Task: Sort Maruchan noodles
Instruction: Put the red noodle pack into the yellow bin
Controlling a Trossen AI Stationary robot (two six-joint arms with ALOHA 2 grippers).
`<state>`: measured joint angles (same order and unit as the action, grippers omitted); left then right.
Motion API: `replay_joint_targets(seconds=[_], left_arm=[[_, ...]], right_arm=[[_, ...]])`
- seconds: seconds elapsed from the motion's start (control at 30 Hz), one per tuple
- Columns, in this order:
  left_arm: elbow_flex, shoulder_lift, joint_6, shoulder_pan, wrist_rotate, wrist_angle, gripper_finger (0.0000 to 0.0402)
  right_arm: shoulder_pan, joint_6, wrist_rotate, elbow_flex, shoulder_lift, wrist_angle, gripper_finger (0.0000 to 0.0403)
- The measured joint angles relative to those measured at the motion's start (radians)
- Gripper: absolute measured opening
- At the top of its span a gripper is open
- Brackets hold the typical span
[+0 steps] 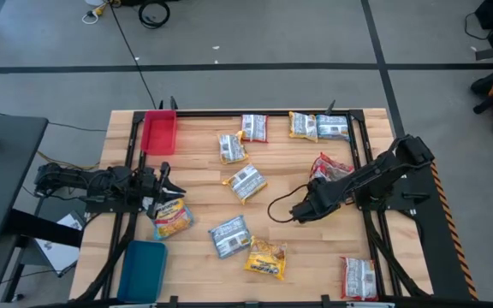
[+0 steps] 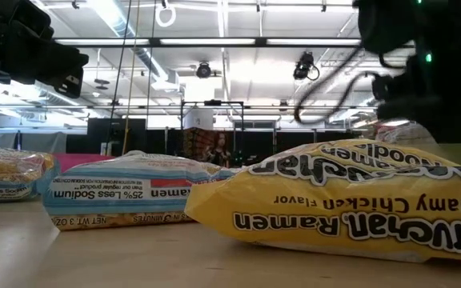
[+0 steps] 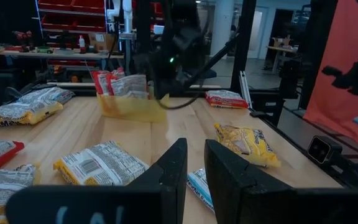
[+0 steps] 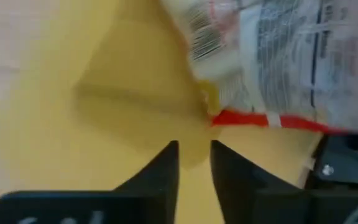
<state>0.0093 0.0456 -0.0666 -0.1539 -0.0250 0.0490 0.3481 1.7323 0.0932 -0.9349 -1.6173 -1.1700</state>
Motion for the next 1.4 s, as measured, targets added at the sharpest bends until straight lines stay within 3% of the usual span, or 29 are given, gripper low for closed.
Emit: replay_joint_targets(seconds=[0.17,0.43,0.6,0.87,1.13,1.4], left_arm=[[0.000,0.000,0.000,0.000,0.000,0.000,0.0062],[0.000,0.000,0.000,0.000,0.000,0.000,0.0062],[0.000,0.000,0.000,0.000,0.000,0.000,0.0062],[0.000,0.000,0.000,0.000,0.000,0.000,0.0062],[0.000,0.000,0.000,0.000,0.000,0.000,0.0062],[0.000,0.000,0.000,0.000,0.000,0.000,0.0062]], right_arm=[[-0.025,0.103,0.167,0.108,0.003,-0.048,0.0011],[-0.043,0.108,0.397,0.174,-0.001,-0.062,0.0017],[-0.043,0.116,0.390,0.189,-0.001,-0.062,0.0007],[-0.041,0.084,0.339,0.108,-0.001,-0.149,0.0077],[-0.040,0.018,0.412,-0.080,-0.001,-0.343,0.0149],[-0.027,-0.113,0.475,-0.270,-0.001,-0.360,0.0192]])
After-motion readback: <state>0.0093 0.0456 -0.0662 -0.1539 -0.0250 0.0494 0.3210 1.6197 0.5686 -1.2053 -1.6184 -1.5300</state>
